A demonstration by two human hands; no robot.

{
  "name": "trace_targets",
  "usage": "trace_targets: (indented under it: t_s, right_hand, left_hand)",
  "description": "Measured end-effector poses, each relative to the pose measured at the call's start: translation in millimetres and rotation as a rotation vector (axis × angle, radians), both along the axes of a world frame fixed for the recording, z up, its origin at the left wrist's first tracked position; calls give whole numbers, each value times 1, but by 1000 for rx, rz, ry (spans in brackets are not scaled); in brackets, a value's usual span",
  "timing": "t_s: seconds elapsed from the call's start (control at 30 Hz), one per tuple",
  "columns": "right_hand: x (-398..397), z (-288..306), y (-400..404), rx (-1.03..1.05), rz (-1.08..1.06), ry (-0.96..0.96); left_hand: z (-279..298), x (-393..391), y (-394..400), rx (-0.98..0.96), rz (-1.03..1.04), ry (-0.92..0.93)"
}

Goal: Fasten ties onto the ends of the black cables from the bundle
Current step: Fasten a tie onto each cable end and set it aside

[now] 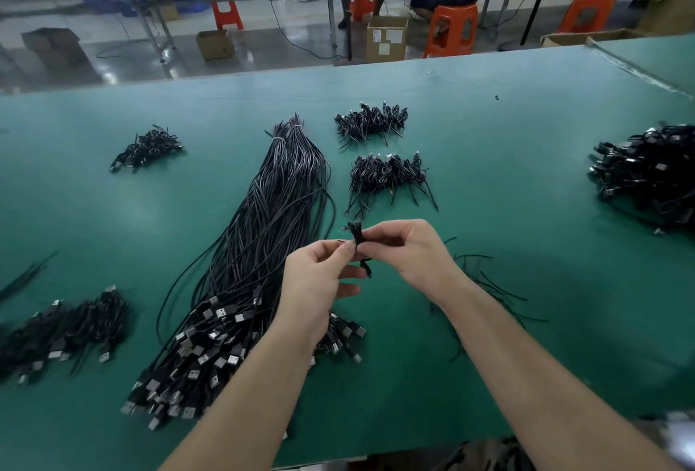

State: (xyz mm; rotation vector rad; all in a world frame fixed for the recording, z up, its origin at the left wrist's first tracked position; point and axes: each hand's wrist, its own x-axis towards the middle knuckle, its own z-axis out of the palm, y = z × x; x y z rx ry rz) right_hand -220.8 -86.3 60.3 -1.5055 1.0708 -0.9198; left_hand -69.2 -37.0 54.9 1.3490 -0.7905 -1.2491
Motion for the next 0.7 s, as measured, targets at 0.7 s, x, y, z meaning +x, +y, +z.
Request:
trace_targets:
  t_s: [0.7]
  right_hand:
    - [-9,5,-6,420,164,-103]
  left_hand:
    - [-9,9,12,-483,-85,-926]
